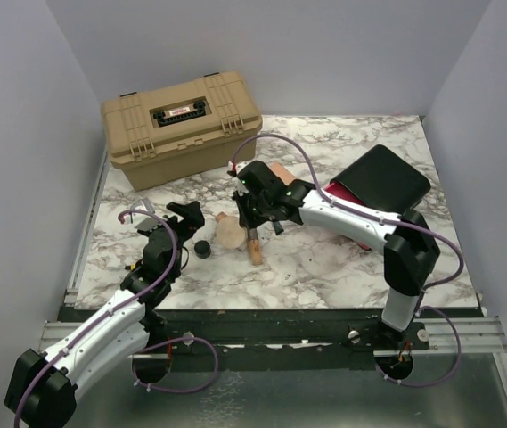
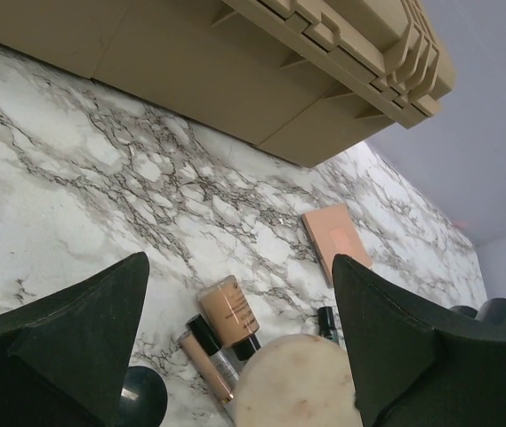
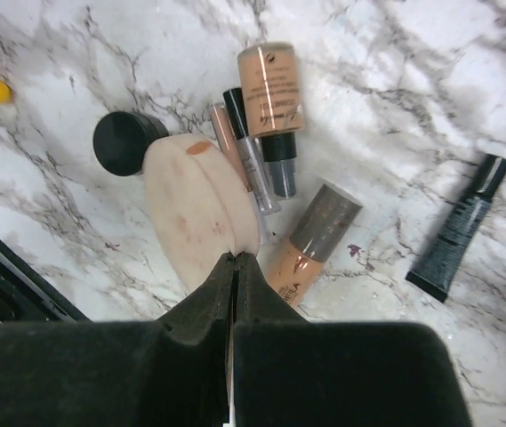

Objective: Organize the makeup
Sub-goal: Pick up the makeup tool from the center of the board.

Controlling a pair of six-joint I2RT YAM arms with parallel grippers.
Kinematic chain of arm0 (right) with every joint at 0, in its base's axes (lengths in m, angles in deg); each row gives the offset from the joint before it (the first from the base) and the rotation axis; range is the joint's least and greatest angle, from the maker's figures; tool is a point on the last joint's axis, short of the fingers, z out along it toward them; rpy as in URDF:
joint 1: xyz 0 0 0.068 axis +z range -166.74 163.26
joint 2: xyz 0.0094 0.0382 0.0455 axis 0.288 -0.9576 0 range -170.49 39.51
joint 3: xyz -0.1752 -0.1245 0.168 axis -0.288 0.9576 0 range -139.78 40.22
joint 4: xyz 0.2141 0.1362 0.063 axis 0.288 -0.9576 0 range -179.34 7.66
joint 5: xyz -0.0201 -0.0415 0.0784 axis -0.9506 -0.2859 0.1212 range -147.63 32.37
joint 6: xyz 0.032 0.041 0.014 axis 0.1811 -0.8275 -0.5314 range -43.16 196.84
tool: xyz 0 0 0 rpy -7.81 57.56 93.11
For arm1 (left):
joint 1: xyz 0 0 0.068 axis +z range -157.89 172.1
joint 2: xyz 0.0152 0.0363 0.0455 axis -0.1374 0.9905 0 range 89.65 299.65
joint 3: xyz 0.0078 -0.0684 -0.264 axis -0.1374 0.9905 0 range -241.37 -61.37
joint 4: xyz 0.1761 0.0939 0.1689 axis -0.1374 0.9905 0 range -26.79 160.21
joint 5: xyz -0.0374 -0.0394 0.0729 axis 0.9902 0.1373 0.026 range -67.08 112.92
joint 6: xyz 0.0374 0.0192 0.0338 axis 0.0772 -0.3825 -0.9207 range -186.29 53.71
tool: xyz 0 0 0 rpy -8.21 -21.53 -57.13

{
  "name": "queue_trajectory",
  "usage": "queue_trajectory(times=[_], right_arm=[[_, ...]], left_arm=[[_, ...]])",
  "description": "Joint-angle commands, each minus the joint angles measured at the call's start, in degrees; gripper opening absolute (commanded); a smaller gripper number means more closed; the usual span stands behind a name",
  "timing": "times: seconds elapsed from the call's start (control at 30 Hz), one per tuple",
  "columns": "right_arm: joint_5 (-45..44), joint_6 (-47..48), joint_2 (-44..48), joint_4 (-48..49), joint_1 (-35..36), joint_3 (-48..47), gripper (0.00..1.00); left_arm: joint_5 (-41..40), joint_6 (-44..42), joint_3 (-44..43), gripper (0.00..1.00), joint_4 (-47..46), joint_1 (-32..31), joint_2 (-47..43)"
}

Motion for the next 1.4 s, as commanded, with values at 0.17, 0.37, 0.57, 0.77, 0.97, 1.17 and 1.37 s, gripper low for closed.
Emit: queue_trajectory(times=[0.17,0.37,0.57,0.77,0.97,1.17,1.37], right_arm=[[-9.8,-0.4,7.6,1.1,0.4,3.5,0.01],[-15.3,-0.6,12.8,0.9,0.2,5.7,0.01],[-15.2,-2.5,21.2,1.8,-5.7,10.9,0.01],[-9.0,-1.6,31.6,6.5,-8.7,16.6,0.01],[-6.9,-4.1,36.9,3.0,-13.9,14.9,0.01],[-2.7,-5.7,39.8,4.8,-14.7,15.4,0.01],[1.0,-6.2,40.8,5.7,-15.2,15.1,0.01]], left_arm=[[8.7,-5.1,-1.0,0.86,-5.2,0.6,1.0],[18.5,-8.2,-4.1,0.88,-8.4,0.7,6.6],[31.3,-11.9,-7.1,0.89,-12.1,0.9,11.3],[44.8,-12.3,-6.0,0.86,-21.7,1.7,14.1],[49.8,-6.5,-3.9,0.84,-33.1,4.1,15.4],[61.9,7.7,-4.1,0.84,-62.1,4.6,26.9],[67.3,16.1,-6.6,0.71,-74.8,4.4,38.9]])
